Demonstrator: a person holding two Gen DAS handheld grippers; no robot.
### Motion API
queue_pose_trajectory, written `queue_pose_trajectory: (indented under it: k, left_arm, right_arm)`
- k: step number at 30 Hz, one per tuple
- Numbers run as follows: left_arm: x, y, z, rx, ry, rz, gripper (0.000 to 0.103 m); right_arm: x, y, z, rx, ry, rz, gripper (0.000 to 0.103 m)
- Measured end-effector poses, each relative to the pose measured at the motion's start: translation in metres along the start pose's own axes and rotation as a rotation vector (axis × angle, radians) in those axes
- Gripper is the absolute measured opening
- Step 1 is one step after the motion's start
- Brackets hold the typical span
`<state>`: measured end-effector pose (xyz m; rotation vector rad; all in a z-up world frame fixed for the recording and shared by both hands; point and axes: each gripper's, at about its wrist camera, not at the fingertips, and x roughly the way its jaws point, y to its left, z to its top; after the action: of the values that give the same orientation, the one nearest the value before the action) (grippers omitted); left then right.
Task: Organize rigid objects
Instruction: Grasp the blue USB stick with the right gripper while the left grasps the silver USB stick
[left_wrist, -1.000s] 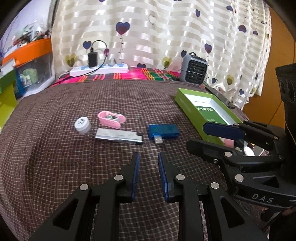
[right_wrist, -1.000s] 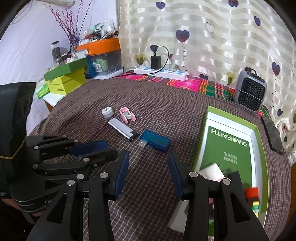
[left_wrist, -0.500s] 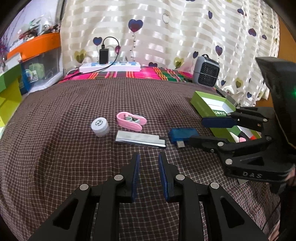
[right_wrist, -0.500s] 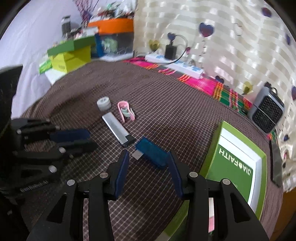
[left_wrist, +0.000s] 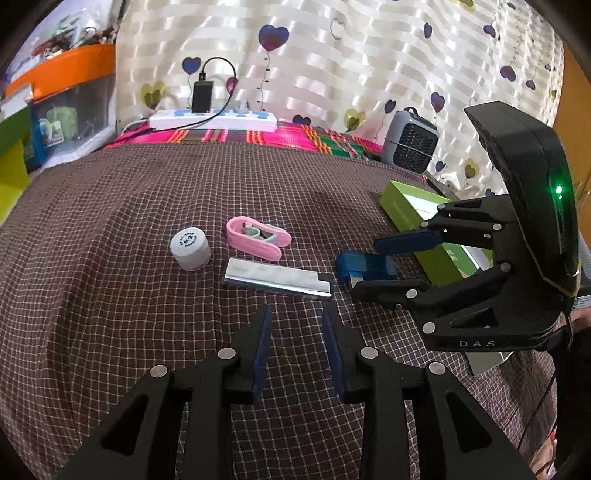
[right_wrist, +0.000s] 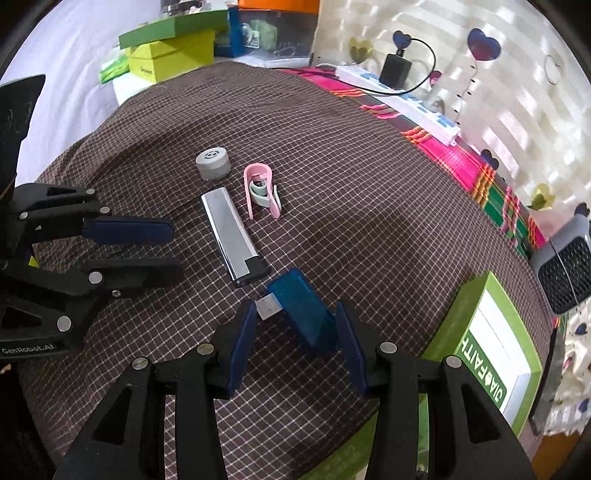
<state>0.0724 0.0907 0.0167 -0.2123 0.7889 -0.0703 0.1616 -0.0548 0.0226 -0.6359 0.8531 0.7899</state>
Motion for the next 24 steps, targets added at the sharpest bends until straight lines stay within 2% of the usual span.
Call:
queue_pose_trajectory:
  k: [6,7,8,11,20,24]
  left_arm:
    - [0.000,0.005,0.001,-0.029,0.001,0.003,0.028]
    - [0.000,0.005,0.001,-0.033,-0.002,0.003,0.028]
    - [-0.001,0.006,0.001,-0.039,-0.003,0.003,0.028]
    - [-0.003,0.009,0.001,-0.054,-0.012,0.003,0.029]
    - [-0.004,0.020,0.003,-0.114,-0.015,0.007,0.033]
    - [-0.009,0.029,0.002,-0.161,-0.025,0.025,0.035]
  right_arm:
    - [0.001,-0.002,0.003,-0.020,0.005,-0.012,0.046]
    - [0.002,-0.003,0.005,-0.010,0.008,-0.016,0.041]
    - [0.001,-0.004,0.007,0.008,0.006,-0.027,0.023]
    - [0.002,-0.009,0.010,0.063,-0.012,-0.014,0.023]
    - [0.009,-0.001,0.021,0.047,-0.033,-0.015,0.023]
    - [0.008,0.019,0.022,-0.007,-0.043,0.003,0.023]
